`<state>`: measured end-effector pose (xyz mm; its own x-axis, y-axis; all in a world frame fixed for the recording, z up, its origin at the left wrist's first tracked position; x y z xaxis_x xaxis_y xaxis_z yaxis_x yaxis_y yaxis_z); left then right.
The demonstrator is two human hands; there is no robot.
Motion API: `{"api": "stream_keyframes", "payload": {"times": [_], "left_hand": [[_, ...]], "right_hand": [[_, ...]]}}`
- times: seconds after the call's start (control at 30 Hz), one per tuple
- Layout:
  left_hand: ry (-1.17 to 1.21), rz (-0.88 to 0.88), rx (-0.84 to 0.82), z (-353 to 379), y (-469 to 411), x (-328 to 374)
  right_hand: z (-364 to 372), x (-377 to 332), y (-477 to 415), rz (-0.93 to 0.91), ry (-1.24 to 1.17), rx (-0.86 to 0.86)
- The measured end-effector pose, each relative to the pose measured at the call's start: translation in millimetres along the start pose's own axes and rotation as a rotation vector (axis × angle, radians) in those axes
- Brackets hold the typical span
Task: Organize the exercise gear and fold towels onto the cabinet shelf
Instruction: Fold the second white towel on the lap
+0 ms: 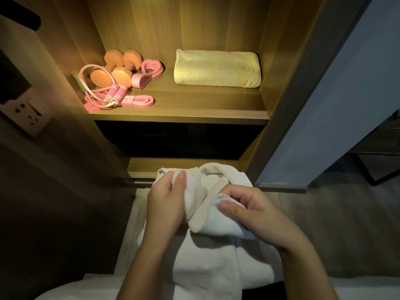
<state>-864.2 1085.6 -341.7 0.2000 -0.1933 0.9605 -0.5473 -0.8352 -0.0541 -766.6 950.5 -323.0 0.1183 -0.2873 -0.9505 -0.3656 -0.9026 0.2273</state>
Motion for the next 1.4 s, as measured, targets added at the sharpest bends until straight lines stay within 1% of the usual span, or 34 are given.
{"api": "stream_keyframes", "payload": {"times": [0.07,0.1,0.13,0.17,0.2,0.23,0.3,0.43,0.53,0.63,0.77,0.8,0.83,0.93,0.97,1.03,1.1,1.23,1.4], "left_hand": [[0.288,-0.163,0.051,-5,1,-18],[0.452,-0.242,0.106,-9,3,-23],[0.584,-0.277,0.179,-15,2,-24],[0.644,-0.256,0.248,-25,-2,-21],[0.644,-0.199,0.281,-33,-7,-15],[0.613,-0.134,0.269,-37,-10,-4],[0.508,-0.049,0.178,-29,-11,13],[0.371,-0.026,0.001,2,3,19],[0.257,0.059,-0.082,14,8,23],[0.194,0.142,-0.170,23,14,30],[0.201,0.111,-0.403,38,27,22],[0.185,0.119,-0.412,38,29,22],[0.161,0.137,-0.382,36,28,24],[0.077,0.182,-0.172,18,22,30],[0.037,0.215,-0.141,15,20,32],[-0.057,0.314,-0.176,19,21,41],[-0.085,0.366,-0.233,25,26,48],[-0.040,0.386,-0.284,29,27,52],[-0.033,0.370,-0.295,30,29,50]], "right_hand": [[4,5,0,0.025,0.090,-0.039],[9,10,0,0.052,0.145,-0.081],[16,15,0,0.087,0.191,-0.134],[23,20,1,0.118,0.219,-0.187],[28,22,2,0.134,0.230,-0.229],[32,23,2,0.136,0.227,-0.253],[32,17,1,0.113,0.193,-0.237],[15,0,0,0.025,0.160,-0.067],[7,-5,2,0.000,0.139,-0.012],[2,-3,2,0.006,0.121,0.030],[-9,-5,3,0.003,0.118,0.129],[-11,-4,4,0.006,0.137,0.139],[-13,-3,4,0.012,0.162,0.144],[-16,-2,8,0.023,0.195,0.170],[-17,-4,9,0.009,0.197,0.184],[-19,-11,10,-0.030,0.196,0.218],[-23,-15,11,-0.061,0.199,0.265],[-31,-16,13,-0.087,0.156,0.362],[-32,-6,10,-0.047,0.055,0.353]]}}
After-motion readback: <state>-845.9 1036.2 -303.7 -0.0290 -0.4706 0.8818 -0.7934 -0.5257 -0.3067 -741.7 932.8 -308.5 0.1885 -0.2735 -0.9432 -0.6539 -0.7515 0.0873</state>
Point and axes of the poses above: each hand's wrist, its own y-axis away from the middle knuckle, its own z-axis out of the palm, x = y × z, the point moved 10 cm from there along -y, towards the middle knuckle, and after that the axes turned 7 degrees about z, right-handed, at the moved point
